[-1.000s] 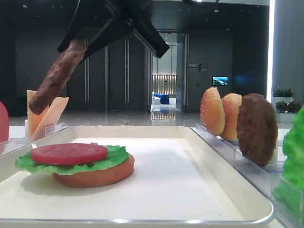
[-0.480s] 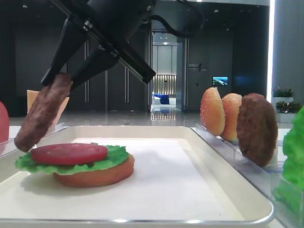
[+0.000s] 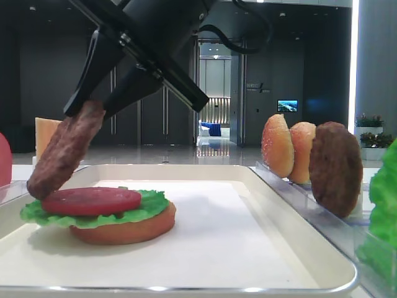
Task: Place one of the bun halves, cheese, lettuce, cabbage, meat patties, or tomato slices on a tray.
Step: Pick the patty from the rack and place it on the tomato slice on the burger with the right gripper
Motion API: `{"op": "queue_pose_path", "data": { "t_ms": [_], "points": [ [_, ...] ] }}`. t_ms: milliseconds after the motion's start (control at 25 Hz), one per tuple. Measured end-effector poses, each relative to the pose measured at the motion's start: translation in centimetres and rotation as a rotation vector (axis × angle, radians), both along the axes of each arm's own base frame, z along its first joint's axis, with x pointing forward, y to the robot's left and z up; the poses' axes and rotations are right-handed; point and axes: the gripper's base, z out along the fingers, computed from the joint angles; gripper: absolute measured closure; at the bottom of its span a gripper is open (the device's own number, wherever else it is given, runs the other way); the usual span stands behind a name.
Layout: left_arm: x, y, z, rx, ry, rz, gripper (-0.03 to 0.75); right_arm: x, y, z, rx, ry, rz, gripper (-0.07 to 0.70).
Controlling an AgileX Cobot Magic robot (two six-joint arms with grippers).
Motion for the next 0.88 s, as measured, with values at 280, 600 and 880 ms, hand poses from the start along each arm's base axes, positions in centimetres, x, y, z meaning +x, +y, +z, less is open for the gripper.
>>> {"op": "queue_pose_path", "data": {
  "t_ms": [280, 600, 880],
  "points": [
    [0.0, 0.0, 0.0, 0.0, 0.0, 0.0, 0.557, 0.1, -0.2, -0.1, -0.005, -0.004, 0.008, 0.496],
    [0.0, 0.0, 0.0, 0.0, 0.0, 0.0, 0.557, 0.4, -0.8, -0.3, -0.04, -0.026, 0.034, 0.437],
    [0.0, 0.0, 0.0, 0.0, 0.0, 0.0, 0.557, 2.1, -3.1, 0.1, -0.058, 0.007, 0.034, 0.132]
  ]
}}
